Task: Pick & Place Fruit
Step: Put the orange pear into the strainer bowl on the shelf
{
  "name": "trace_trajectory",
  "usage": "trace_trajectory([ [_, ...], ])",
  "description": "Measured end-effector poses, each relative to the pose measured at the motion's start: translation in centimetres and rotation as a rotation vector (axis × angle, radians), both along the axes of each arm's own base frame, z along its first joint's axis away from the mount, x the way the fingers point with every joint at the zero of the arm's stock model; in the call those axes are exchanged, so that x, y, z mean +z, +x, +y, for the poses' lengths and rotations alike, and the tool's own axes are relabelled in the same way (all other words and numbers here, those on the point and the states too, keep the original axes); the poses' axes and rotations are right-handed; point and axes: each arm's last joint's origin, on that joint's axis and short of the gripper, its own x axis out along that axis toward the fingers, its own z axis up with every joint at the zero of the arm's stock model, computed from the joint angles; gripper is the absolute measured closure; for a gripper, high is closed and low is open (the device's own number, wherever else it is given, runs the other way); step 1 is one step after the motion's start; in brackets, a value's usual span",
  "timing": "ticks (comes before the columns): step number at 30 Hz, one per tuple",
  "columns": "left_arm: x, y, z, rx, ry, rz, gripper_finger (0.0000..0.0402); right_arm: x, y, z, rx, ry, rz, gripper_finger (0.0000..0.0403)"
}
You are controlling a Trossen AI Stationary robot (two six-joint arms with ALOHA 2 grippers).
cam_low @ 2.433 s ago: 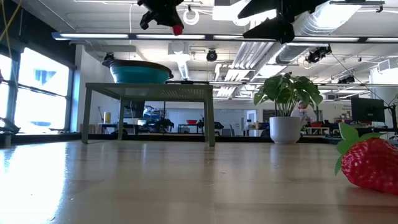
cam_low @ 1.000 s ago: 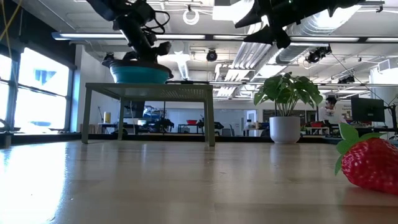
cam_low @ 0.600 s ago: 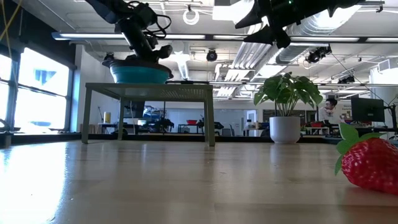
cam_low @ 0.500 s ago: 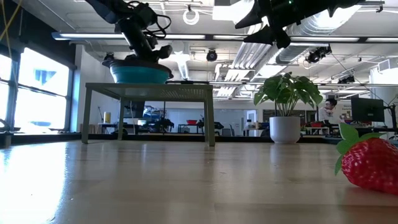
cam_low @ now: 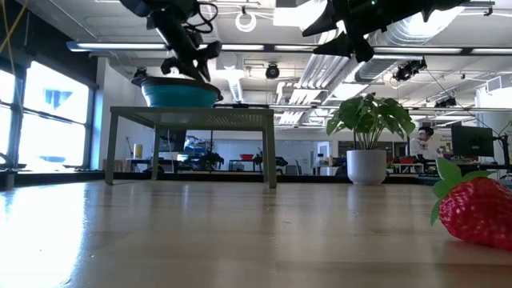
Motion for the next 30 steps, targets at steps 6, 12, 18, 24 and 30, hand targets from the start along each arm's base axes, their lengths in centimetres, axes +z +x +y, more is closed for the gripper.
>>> trace_trajectory([
  [6,2.4,-0.5,-0.8,-0.056,-0.034,-0.007,0.0312,0.0,0.0,0.0,0.0,0.0,0.0,0.0132],
  [12,2.5,0.3,-1.9,-0.131,-0.073,0.027,0.0314,0.0,0.0,0.0,0.001,-0.003,0.001,0.0132],
  [18,2.5,2.6,-4.4,-0.274,-0.047,0.068,0.0362,0.4,-0.3,0.3,0.064,-0.022,-0.004,0.0134],
  [24,2.5,5.0,-7.6,-0.427,-0.039,0.07,0.0394,0.6,-0.9,0.7,0.136,-0.007,0.01,0.0151],
  [30,2.1,7.7,-11.3,-0.575,0.022,0.033,0.04,0.5,-1.7,1.3,0.252,0.03,0.049,0.0177],
])
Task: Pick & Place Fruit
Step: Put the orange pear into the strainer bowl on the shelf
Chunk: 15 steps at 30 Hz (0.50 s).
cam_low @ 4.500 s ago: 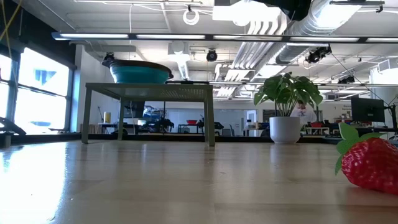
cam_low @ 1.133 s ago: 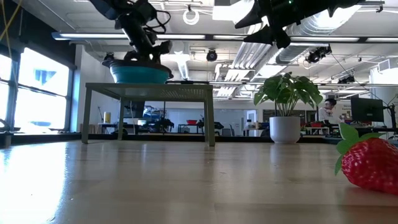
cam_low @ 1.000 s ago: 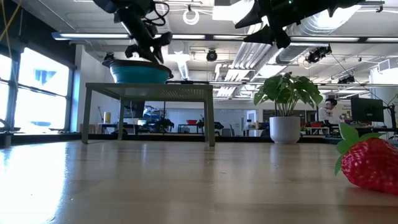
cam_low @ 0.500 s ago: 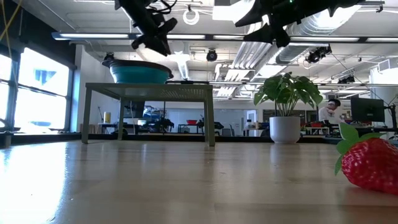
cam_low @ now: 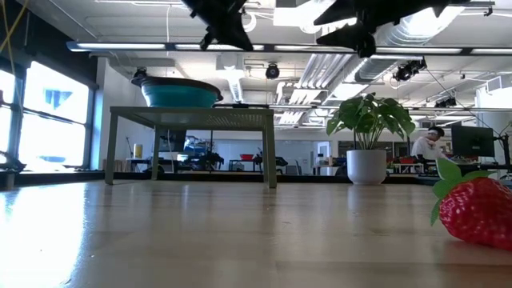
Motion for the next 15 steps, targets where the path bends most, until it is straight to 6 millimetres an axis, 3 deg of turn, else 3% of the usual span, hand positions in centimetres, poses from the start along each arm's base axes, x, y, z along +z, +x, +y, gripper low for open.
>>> trace_trajectory([
  [9,-4.9,2.6,-5.9,-0.119,-0.047,-0.131,0.0401,0.8,-2.3,1.6,0.136,0.044,0.021,0.0227],
  [15,-6.0,3.0,-10.3,-0.151,-0.049,-0.19,0.0401,1.4,-4.3,3.6,0.191,0.062,0.032,0.0267],
])
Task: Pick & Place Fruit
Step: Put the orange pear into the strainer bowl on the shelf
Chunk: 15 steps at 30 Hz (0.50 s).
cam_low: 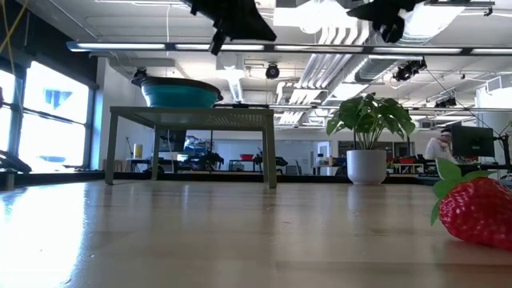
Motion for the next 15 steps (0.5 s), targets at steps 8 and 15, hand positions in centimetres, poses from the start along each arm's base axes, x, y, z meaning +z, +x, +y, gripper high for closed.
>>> trace_trajectory([
  [8,0.2,0.0,-6.0,-0.037,0.02,-0.028,0.0401,0.0,-0.4,3.0,0.035,0.025,0.017,0.0325],
  [15,0.1,-1.0,-11.1,-0.094,-0.034,-0.042,0.0401,-0.7,0.8,6.6,0.129,0.102,0.058,0.0374],
])
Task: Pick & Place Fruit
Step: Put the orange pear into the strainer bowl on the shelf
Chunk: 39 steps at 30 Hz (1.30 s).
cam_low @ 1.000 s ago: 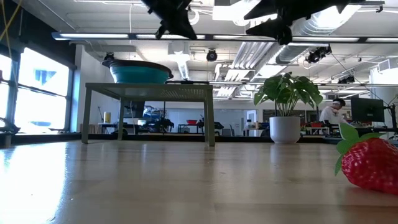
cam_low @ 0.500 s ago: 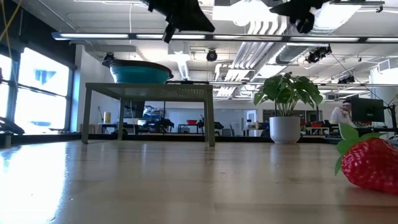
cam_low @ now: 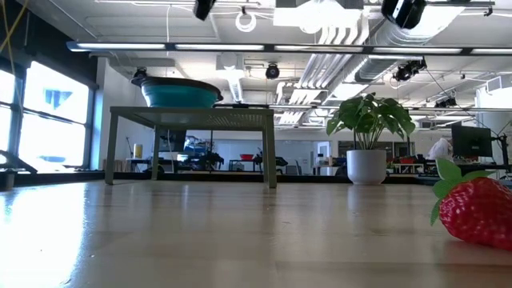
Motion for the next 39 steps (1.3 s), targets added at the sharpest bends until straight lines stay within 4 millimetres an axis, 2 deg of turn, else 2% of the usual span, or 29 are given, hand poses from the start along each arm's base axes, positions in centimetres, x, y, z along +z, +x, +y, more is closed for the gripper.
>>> trace_trajectory([
  [4,0.0,-0.9,-2.6,0.0,0.016,-0.005,0.0401,-0.4,0.2,2.3,0.05,0.053,0.025,0.0395],
  [8,0.0,-1.5,-4.1,-0.02,0.009,-0.013,0.0401,-1.0,0.1,4.7,0.077,0.083,0.062,0.0398],
  [17,0.0,-1.8,-5.0,-0.033,-0.058,-0.031,0.0401,-3.2,0.6,8.5,0.142,0.102,0.176,0.0399],
  [27,0.2,-1.7,-5.0,-0.027,-0.074,-0.053,0.0401,-6.7,1.7,10.3,0.27,0.085,0.428,0.0399],
  [33,0.2,-1.7,-5.0,-0.026,-0.078,-0.054,0.0401,-8.4,2.5,11.1,0.349,0.053,0.518,0.0399],
  [35,0.2,-1.7,-5.0,-0.026,-0.079,-0.055,0.0401,-8.5,2.7,11.3,0.357,0.019,0.557,0.0399],
  [39,0.2,-1.7,-5.0,-0.023,-0.078,-0.055,0.0401,-7.4,3.2,11.8,0.356,-0.123,0.649,0.0399],
])
